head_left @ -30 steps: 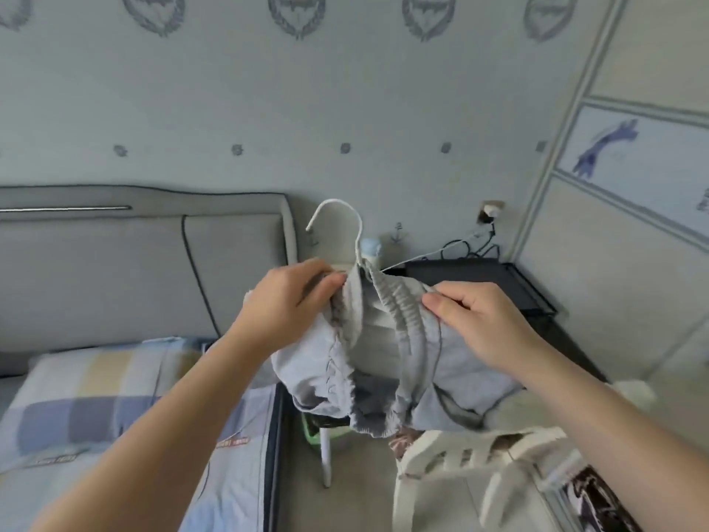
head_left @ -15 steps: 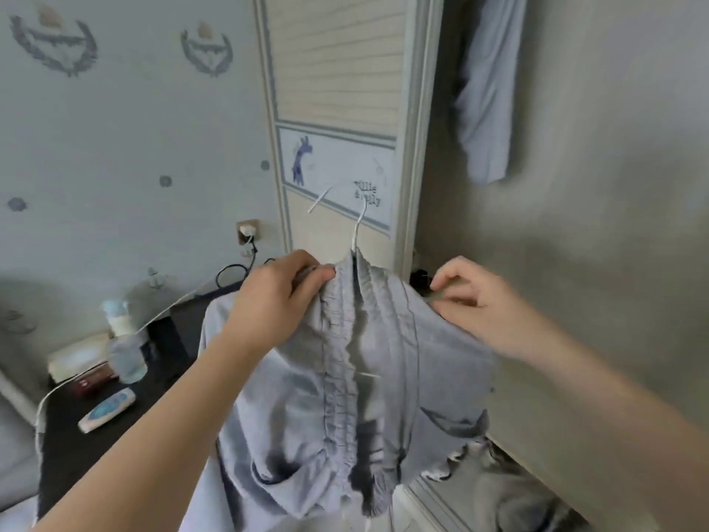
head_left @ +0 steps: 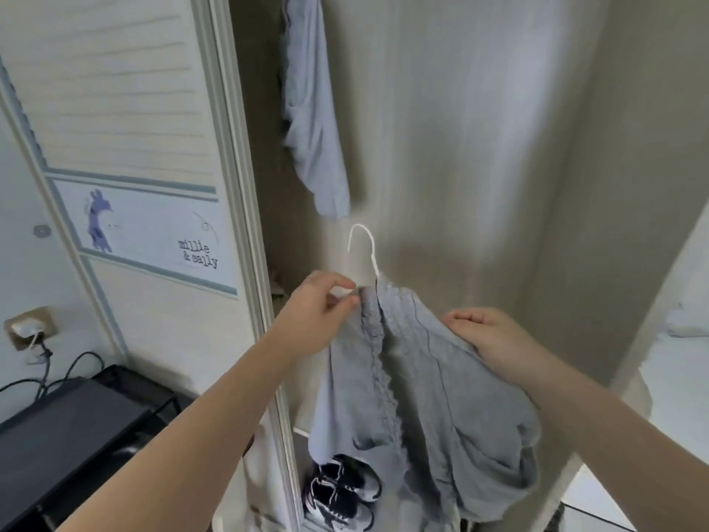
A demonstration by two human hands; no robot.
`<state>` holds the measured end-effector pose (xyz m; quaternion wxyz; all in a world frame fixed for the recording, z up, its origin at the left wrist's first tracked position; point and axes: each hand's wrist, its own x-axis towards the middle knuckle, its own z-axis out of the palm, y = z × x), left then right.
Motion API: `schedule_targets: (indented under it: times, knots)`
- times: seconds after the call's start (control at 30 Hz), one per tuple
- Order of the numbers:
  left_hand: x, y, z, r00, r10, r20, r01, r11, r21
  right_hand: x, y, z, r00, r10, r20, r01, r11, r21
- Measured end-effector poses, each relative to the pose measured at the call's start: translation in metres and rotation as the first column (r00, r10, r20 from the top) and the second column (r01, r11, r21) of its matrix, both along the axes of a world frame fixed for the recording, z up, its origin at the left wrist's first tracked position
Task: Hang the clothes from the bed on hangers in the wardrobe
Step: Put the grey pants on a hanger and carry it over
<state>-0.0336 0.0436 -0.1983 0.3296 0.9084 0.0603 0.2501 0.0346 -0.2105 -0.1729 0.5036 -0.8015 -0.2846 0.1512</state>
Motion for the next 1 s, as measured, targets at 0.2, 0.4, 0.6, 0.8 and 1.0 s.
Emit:
schedule_targets:
  times: [0.2,0.4,0.6,0.8,1.0]
  knots:
    - [0.051,0.029,0.048,0.981,-0.188,-0.039,0.186,0.981,-0.056,0.035,0.043,0.038,0.956,-0.15,-0.252,0.228,0.922,0.313]
    - [0.057,0.052,0.123,0.929,-0.368,-0.035,0.365,0.929,-0.064,0.061,0.117,0.094,0.979,-0.016,-0.201,0.122,0.842,0.525]
    - [0.079,0.075,0.179,0.946,-0.316,-0.066,0.321,0.943,0.084,0.088,0.193,0.149,0.987,-0.16,0.016,0.124,0.82,0.559]
    - [0.135,0.111,0.195,0.976,-0.063,0.207,0.03,0.987,0.157,0.12,0.243,0.191,0.949,-0.227,0.22,0.081,0.847,0.526]
    - [0.171,0.161,0.219,0.925,0.005,0.379,-0.048,0.994,0.102,0.173,0.24,0.236,0.948,-0.223,0.228,0.105,0.893,0.438]
